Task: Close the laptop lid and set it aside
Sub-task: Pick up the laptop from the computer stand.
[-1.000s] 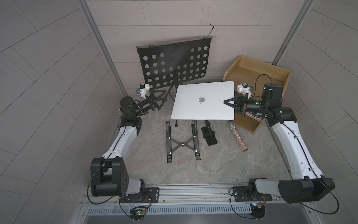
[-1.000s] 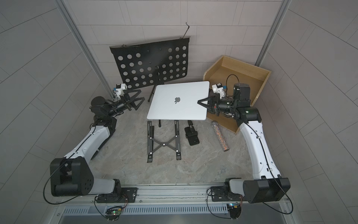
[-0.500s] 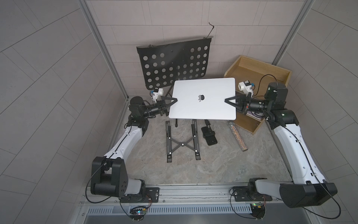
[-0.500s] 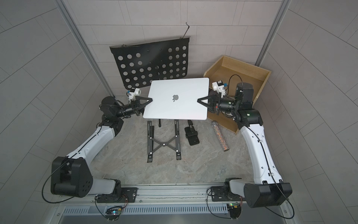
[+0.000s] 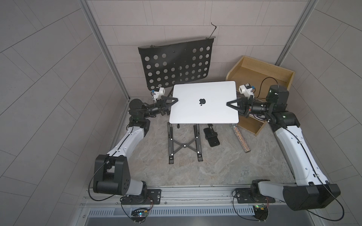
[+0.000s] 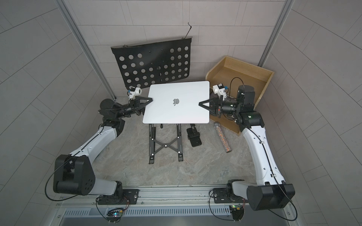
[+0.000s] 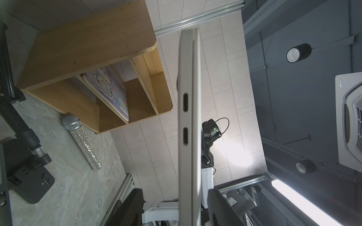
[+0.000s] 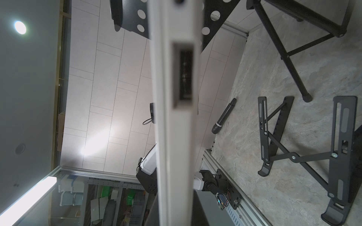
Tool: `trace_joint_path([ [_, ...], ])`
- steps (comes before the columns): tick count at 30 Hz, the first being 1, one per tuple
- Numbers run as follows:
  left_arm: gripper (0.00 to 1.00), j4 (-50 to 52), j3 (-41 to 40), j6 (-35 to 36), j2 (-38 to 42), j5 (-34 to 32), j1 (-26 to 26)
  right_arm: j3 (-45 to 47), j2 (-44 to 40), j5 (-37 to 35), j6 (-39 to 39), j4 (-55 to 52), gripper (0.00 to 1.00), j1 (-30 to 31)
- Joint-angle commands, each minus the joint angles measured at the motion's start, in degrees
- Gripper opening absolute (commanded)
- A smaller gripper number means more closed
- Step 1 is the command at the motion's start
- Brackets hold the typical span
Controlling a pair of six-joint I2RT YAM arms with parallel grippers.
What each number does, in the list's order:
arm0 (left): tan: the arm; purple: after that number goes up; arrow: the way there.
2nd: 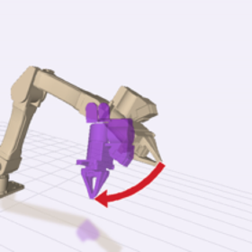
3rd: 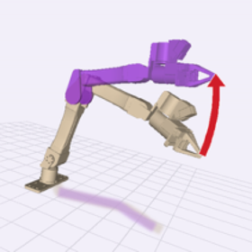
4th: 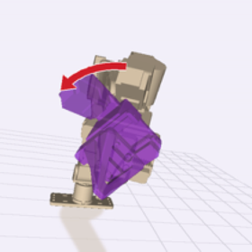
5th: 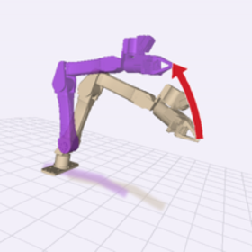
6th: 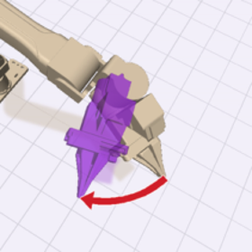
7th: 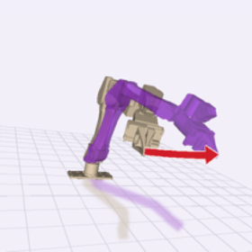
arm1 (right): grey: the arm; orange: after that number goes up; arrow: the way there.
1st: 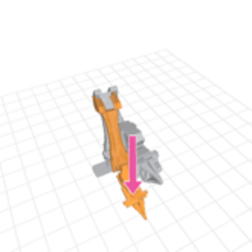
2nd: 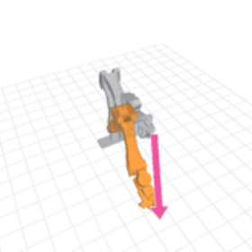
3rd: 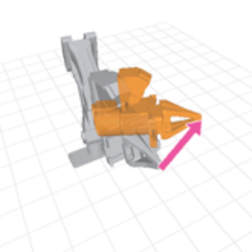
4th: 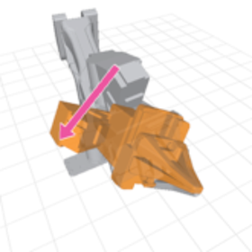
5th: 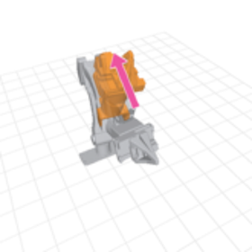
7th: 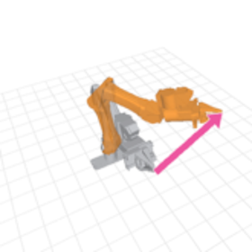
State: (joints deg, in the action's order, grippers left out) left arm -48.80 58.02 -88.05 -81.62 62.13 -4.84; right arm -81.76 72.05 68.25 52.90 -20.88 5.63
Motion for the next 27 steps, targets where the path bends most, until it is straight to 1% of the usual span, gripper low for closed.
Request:
trace_joint_path([
  [1, 0.56, -0.2, -1.0, 1.4, 2.4, 4.3, 0.4, -0.7, -2.0, 5.9, -0.8, 7.6, 0.00, 0.0],
  [6, 0.56, 10.6, -0.9, 9.4, 5.1, 8.4, 0.4, 0.8, -2.2, 7.3, -1.6, 7.4, 0.00, 0.0],
  [9, 0.56, 17.5, -0.5, 14.8, 6.2, 9.8, 0.4, 1.9, -2.3, 7.9, -2.1, 7.4, 0.00, 0.1],
  [11, 0.53, 19.8, -0.1, 16.5, 6.4, 10.4, 0.5, 2.5, -2.6, 8.3, -2.3, 7.4, 0.00, 0.3],
  [13, 0.52, 20.1, 0.3, 16.6, 6.3, 10.6, 0.7, 3.2, -3.0, 8.4, -2.4, 7.3, 0.00, 0.4],
  [16, 0.48, 20.2, 0.7, 16.3, 6.4, 10.7, 0.9, 4.1, -3.7, 8.3, -2.5, 7.2, 0.00, 0.4],
  [18, 0.48, 20.1, 0.8, 15.8, 6.4, 10.6, 0.9, 4.7, -4.2, 8.3, -2.6, 7.0, 0.00, 0.3],
  [19, 0.45, 19.9, 0.9, 15.4, 6.4, 10.5, 0.9, 5.1, -4.5, 8.3, -2.7, 6.9, 0.00, 0.3],
  [22, 0.43, 17.5, 1.1, 13.1, 6.4, 10.5, 1.0, 6.4, -5.1, 8.5, -3.1, 6.7, 0.00, 0.3],
  [27, 0.31, 15.3, 0.4, 10.8, 6.7, 10.4, 0.9, 7.1, -5.6, 8.4, -3.2, 6.6, 0.00, 0.3],
])
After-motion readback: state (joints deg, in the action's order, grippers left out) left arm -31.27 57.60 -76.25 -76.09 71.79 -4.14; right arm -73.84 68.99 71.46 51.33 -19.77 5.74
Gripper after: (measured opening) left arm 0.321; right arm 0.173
